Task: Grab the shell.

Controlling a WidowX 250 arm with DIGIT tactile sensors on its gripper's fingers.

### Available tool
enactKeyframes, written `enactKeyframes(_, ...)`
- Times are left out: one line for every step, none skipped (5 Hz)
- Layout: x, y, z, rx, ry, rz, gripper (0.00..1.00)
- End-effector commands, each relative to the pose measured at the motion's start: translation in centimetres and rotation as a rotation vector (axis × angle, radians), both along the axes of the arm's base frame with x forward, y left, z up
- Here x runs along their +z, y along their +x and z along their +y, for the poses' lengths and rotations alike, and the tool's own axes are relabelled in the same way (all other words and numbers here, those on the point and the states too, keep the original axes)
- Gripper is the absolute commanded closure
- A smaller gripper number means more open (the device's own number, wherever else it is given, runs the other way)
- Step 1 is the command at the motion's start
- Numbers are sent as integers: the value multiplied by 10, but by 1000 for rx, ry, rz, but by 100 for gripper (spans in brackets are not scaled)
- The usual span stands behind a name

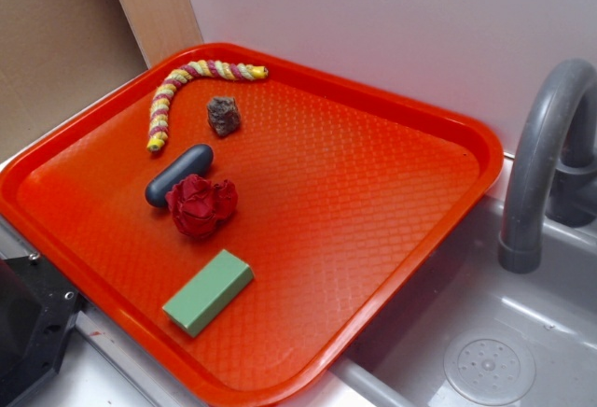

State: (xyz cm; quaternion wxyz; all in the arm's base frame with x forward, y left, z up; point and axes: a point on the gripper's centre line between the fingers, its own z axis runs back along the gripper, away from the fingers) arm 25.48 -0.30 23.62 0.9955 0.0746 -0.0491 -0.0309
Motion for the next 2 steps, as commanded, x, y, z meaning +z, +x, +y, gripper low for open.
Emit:
enactKeyframes(53, -5, -31, 26, -29, -122, 100)
enactKeyframes(41, -4, -30, 40, -18, -105, 100)
